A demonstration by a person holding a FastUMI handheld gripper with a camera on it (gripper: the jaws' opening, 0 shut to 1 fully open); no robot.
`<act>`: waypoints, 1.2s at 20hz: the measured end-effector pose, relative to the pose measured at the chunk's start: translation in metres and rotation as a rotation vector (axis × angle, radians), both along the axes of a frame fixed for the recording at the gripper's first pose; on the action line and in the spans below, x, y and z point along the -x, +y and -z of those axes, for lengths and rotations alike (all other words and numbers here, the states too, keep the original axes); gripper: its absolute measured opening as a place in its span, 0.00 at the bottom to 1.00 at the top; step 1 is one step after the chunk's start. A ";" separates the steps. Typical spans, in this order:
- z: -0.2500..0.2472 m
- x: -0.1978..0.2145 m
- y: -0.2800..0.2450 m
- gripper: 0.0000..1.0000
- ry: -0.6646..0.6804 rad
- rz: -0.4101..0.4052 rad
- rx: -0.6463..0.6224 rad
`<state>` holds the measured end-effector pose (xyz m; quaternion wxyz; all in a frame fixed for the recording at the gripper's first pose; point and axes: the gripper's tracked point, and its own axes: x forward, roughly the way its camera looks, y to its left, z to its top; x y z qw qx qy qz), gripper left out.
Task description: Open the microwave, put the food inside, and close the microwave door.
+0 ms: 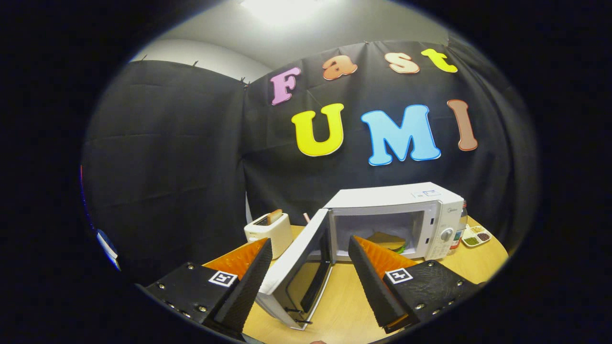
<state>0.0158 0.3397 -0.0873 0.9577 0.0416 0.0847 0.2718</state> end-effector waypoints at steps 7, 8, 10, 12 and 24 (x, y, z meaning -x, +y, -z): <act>-0.007 0.054 0.065 0.97 -0.006 -0.173 -0.025; -0.002 0.063 0.074 0.97 -0.003 -0.197 -0.017; 0.010 0.078 0.089 0.97 0.018 -0.249 -0.007; 0.020 0.086 0.099 0.97 0.032 -0.288 0.001; 0.126 0.068 0.103 0.05 0.214 -0.350 0.110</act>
